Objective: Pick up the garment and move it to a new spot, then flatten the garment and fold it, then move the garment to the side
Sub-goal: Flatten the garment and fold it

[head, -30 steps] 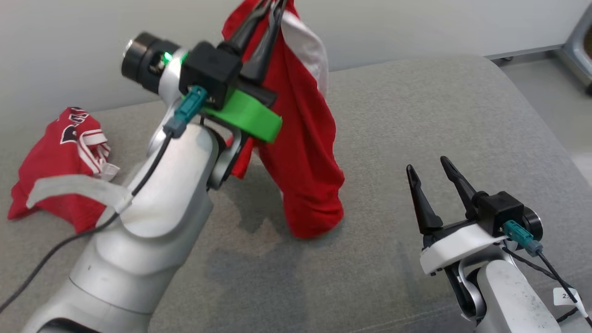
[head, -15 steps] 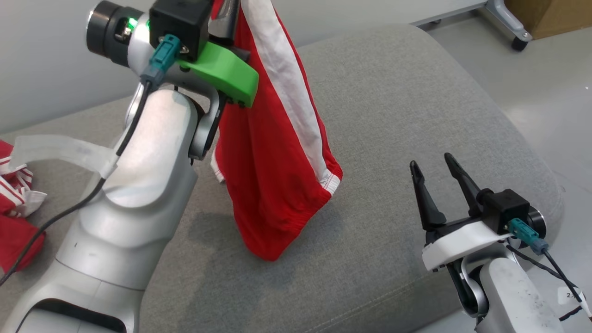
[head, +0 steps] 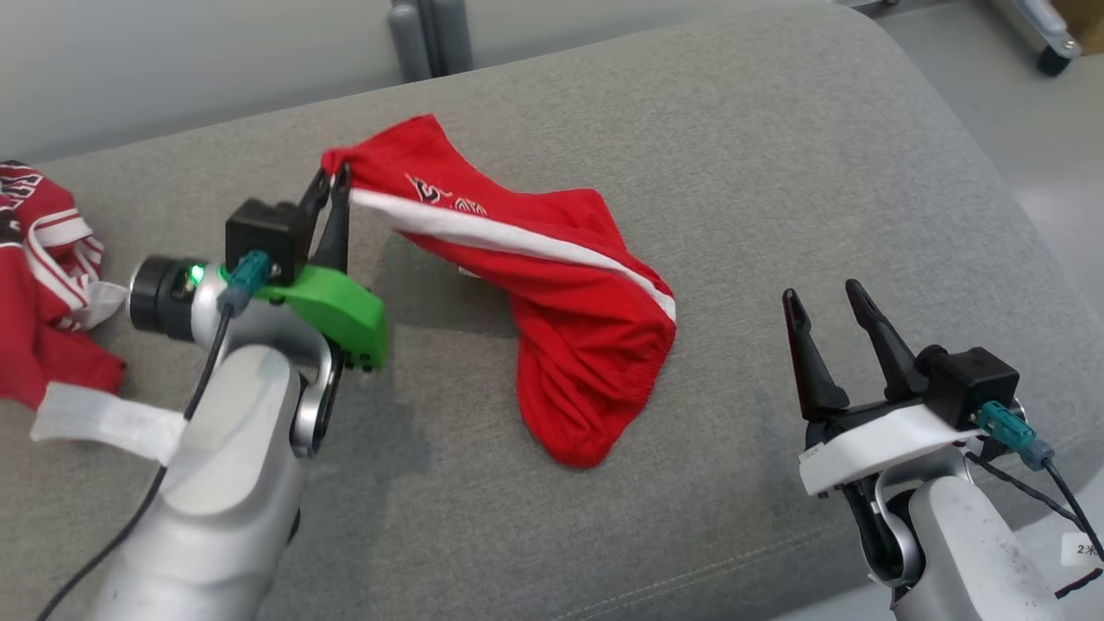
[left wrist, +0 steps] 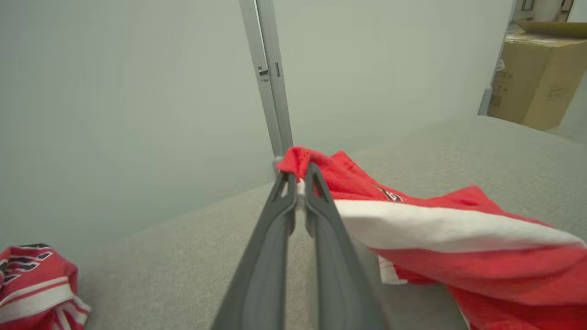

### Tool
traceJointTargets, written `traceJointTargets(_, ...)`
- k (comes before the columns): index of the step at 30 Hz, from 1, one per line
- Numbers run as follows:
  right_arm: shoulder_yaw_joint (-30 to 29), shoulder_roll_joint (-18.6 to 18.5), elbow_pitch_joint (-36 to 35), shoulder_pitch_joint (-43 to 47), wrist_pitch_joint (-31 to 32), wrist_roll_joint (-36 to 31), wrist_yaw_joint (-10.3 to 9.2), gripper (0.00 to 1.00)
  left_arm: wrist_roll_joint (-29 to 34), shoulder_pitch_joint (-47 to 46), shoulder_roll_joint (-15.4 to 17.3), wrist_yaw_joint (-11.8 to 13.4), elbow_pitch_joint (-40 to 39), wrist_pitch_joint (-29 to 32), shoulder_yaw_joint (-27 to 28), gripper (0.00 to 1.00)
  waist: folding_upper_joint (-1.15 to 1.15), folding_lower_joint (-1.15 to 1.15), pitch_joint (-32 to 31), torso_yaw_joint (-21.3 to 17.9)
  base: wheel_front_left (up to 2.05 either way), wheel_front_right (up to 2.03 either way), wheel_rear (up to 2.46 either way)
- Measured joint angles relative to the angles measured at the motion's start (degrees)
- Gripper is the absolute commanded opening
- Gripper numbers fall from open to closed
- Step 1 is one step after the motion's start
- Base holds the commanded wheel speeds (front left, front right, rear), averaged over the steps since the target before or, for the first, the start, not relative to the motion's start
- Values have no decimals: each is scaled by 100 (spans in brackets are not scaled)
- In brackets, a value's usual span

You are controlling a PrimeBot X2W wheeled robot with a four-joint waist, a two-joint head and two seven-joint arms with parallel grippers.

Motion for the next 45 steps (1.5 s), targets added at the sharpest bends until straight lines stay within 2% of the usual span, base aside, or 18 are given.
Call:
traceJointTargets(9, 215, 0, 412, 26, 2, 344, 238, 100, -556, 1306, -234, 47, -16, -164, 232, 0, 0, 0, -40, 670, 0, 0, 0)
traceJointTargets(14, 314, 2, 501, 5, 109, 526, 291, 100, -693, 1690, -260, 48, -129, -201, 311, 0, 0, 0, -104, 947, 0, 0, 0)
traceJointTargets(20, 309, 9, 643, -77, 475, 1247, 311, 100, -737, 2075, -223, 94, -191, -223, 545, 0, 0, 0, -210, 1262, 0, 0, 0)
traceJointTargets(26, 453, -19, 814, -928, 1131, 1538, 344, 100, -721, 2098, -191, 98, -275, -246, 543, 0, 0, 0, -148, 1394, 0, 0, 0)
traceJointTargets(38, 1213, -627, 1341, -1763, 2657, 1992, 344, 100, -604, 2089, -297, 83, -358, -250, 202, 0, 0, 0, 67, 1668, 0, 0, 0)
traceJointTargets(45, 1251, -990, 1543, -1997, 3032, 2253, 344, 100, -604, 2085, -348, 40, -449, -250, 180, 0, 0, 0, 131, 1835, 0, 0, 0)
